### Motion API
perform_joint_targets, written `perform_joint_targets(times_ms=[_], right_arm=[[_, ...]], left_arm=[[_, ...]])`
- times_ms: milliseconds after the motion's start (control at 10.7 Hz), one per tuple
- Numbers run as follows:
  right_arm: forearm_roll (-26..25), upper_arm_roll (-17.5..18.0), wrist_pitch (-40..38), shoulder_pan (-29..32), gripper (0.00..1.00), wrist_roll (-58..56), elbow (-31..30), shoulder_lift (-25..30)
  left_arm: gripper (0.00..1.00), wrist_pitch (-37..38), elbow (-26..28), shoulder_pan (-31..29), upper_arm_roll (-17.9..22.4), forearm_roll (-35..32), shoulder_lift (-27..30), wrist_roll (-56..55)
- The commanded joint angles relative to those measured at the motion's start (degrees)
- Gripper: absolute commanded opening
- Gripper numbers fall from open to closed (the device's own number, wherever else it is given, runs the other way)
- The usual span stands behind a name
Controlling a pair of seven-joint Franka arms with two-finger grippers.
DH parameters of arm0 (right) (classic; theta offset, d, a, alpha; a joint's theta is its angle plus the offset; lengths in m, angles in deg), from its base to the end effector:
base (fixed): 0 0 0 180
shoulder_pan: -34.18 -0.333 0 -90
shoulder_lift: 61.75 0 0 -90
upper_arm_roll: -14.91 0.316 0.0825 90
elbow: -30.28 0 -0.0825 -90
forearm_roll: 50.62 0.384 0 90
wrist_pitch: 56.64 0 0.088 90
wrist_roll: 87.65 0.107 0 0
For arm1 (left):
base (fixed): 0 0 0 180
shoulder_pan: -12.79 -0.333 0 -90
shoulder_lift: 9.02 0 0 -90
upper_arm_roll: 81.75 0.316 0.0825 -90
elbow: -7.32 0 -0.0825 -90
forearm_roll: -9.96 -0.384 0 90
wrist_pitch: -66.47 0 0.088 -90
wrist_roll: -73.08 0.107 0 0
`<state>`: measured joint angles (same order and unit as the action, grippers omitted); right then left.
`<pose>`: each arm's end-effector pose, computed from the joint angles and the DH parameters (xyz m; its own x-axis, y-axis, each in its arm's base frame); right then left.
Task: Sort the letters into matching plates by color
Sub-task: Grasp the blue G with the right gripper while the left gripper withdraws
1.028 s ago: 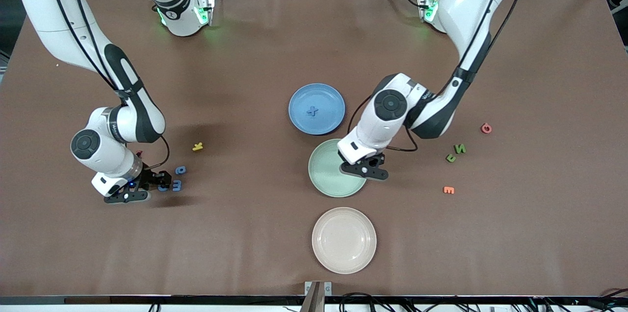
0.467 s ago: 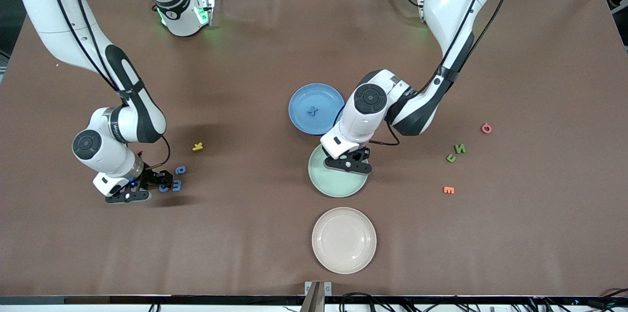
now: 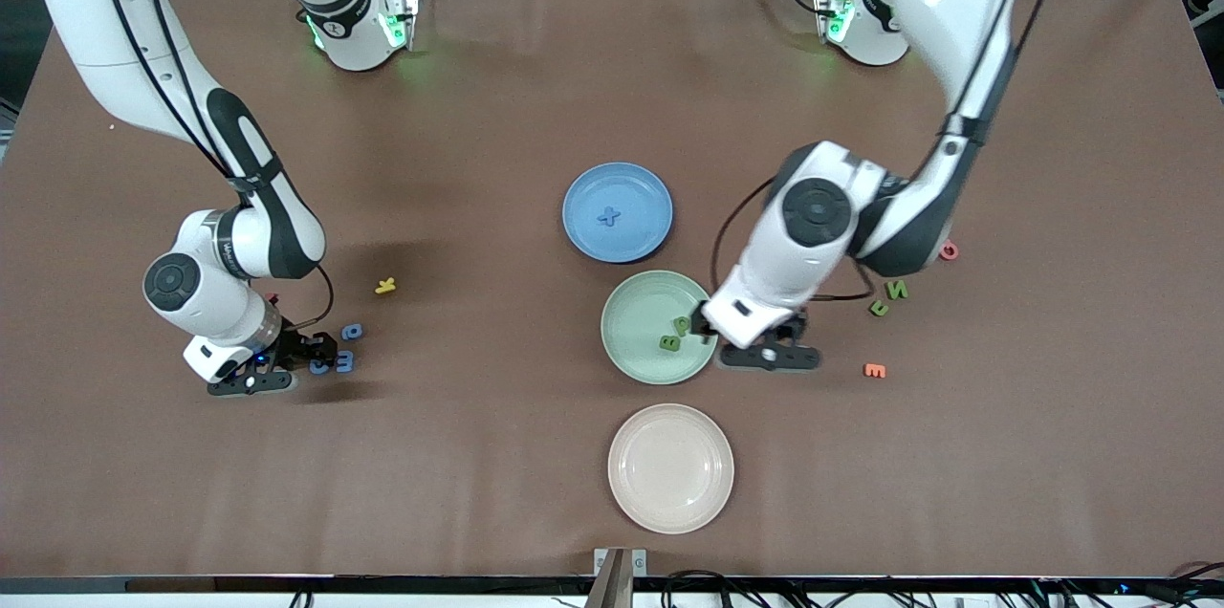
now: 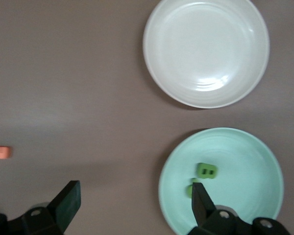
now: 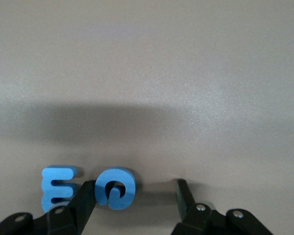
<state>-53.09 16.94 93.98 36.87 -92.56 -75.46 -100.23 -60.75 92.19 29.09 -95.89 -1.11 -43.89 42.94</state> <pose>0.6520 -0.0079 0.1695 0.9886 0.1015 0.1114 0.1007 -0.9948 0.0128 0.6430 -0.3332 0.3416 0.9881 -0.0533 0.1440 -0.0610 -0.9969 0.0497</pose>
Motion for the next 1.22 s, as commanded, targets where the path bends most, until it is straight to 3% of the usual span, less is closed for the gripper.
perform_joint_targets(times_ms=[0,280,561,748,1122], right_arm=[[-1.1,0.2,1.3,-0.3,0.76,0.6,0.1,-0.7],[-1.1,0.2,1.4,-0.4,0.72,0.5,0.2,-0.8],[-1.3,0.2,1.4,-0.4,0.58,0.3,0.2,-0.7],[-1.4,0.2,1.5,-0.4,0.47,0.2,0.2,-0.7],[-1.2,0.2,2.3,-0.4,0.43,0.2,0.2,-0.8]], left_arm=[[1.0,5.8,2.9,-6.8,-1.0,-1.4,4.9,11.6],[1.0,6.0,7.8,-10.2,-1.0,-1.5,6.7,14.6],[1.0,0.8,14.1,-12.8,-1.1,-1.6,7.0,16.2],[1.0,-6.3,20.7,-16.5,-1.1,-1.6,8.6,25.3],[1.0,-8.6,25.3,-19.6,-1.1,-1.6,9.2,44.4]])
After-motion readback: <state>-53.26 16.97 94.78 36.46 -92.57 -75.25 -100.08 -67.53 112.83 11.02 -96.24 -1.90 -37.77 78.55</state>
